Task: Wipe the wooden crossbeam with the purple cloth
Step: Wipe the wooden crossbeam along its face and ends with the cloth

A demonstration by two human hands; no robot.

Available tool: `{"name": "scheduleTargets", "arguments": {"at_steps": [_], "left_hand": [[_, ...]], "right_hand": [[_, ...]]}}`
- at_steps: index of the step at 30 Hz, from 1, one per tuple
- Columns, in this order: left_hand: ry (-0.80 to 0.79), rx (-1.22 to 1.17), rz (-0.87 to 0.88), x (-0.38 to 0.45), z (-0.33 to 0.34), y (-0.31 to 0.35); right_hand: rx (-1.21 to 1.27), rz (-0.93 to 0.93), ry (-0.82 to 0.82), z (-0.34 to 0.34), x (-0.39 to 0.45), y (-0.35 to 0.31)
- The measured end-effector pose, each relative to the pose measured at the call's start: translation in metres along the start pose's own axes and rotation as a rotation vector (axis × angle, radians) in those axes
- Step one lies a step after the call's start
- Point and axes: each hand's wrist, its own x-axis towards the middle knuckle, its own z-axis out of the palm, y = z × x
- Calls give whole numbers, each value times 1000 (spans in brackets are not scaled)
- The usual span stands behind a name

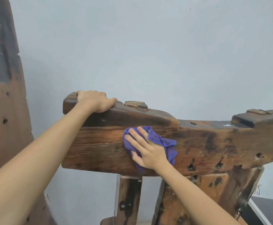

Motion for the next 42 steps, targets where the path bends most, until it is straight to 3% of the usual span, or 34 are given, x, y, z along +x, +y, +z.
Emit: {"name": "scheduleTargets", "arguments": {"at_steps": [3,5,7,8,10,12,14,16,18,20,22,25,29,34,37,39,42], "left_hand": [[54,13,-25,1,4,4],[93,27,-55,1,5,10],[122,33,-64,2,5,14],[134,33,-63,2,6,15],[147,28,-62,3,5,15],[135,27,-58,4,5,15],[125,22,-51,3,6,15],[130,22,-39,3,6,12],[112,18,-30,4,5,7],[90,19,-10,4,5,2],[86,29,6,4,5,0],[72,48,12,5,4,-2],[64,68,35,9,6,-4],[6,119,-7,12,6,2],[-40,87,-49,14,6,3],[20,-26,5,13,7,18],[92,-232,155,1,17,94]], "right_hand": [[-77,452,93,-17,-49,52],[-11,947,192,-20,-67,64],[118,1474,420,-15,-63,56],[176,1649,500,-13,-54,47],[253,1804,569,-9,-29,24],[288,1830,563,-3,0,-9],[298,1696,512,4,35,-60],[270,1349,389,13,65,-121],[193,867,189,25,75,-160],[164,442,70,32,70,-147],[134,125,60,26,60,-107],[45,-76,35,11,43,-33],[-3,71,5,-22,-9,61],[-49,529,-47,-63,-78,153],[-29,782,41,-61,-91,156],[36,956,156,-53,-83,136],[143,1227,384,-37,-49,96]]}}
